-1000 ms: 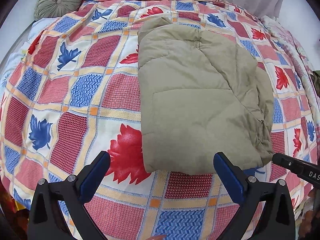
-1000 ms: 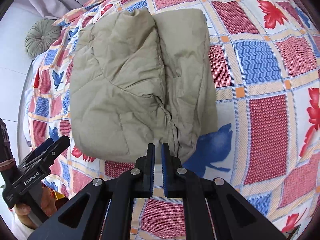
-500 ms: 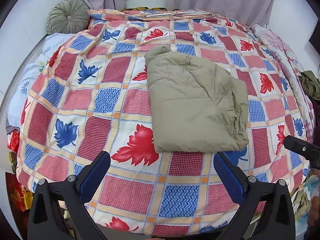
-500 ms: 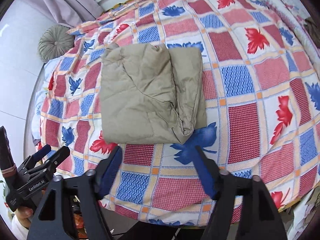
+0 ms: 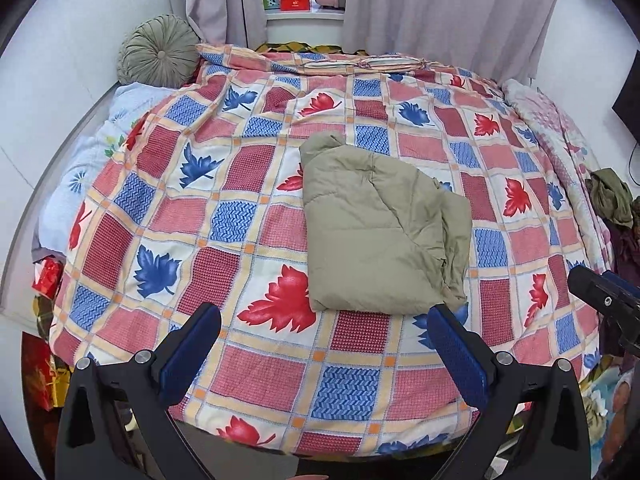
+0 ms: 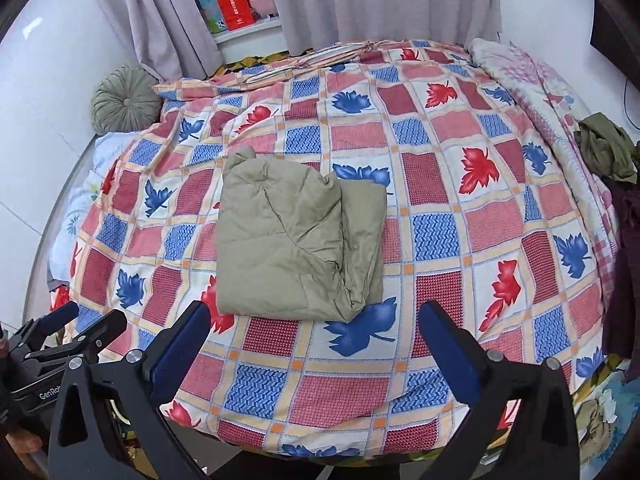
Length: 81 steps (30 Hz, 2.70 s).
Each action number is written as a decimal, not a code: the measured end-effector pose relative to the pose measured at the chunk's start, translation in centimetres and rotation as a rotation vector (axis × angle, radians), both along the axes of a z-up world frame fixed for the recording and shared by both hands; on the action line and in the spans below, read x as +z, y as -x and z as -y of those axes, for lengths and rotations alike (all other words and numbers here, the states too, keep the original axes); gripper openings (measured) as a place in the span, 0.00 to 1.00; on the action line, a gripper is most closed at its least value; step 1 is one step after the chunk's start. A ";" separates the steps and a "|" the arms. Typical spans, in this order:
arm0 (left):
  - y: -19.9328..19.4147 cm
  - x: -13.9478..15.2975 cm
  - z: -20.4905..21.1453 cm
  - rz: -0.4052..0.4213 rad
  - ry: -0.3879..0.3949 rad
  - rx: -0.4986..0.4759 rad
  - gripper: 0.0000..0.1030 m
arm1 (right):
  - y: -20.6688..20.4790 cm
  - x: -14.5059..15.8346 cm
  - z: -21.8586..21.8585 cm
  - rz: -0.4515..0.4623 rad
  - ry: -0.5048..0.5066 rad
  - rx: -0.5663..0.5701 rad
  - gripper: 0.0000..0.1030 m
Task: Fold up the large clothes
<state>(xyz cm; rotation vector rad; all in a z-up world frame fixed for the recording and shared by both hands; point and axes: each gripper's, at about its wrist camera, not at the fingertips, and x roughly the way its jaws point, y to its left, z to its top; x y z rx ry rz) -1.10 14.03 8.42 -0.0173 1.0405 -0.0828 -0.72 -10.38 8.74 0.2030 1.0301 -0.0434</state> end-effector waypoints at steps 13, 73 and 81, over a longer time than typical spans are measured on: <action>0.9 2.2 -0.4 0.037 -0.015 0.027 1.00 | 1.1 2.3 -0.5 0.047 0.040 -0.008 1.00; 0.8 2.5 -0.4 0.032 -0.008 0.029 1.00 | 1.4 2.6 -1.4 0.054 0.047 -0.009 1.00; 0.8 2.5 -0.4 0.033 -0.009 0.028 1.00 | 1.4 2.6 -1.5 0.055 0.048 -0.011 1.00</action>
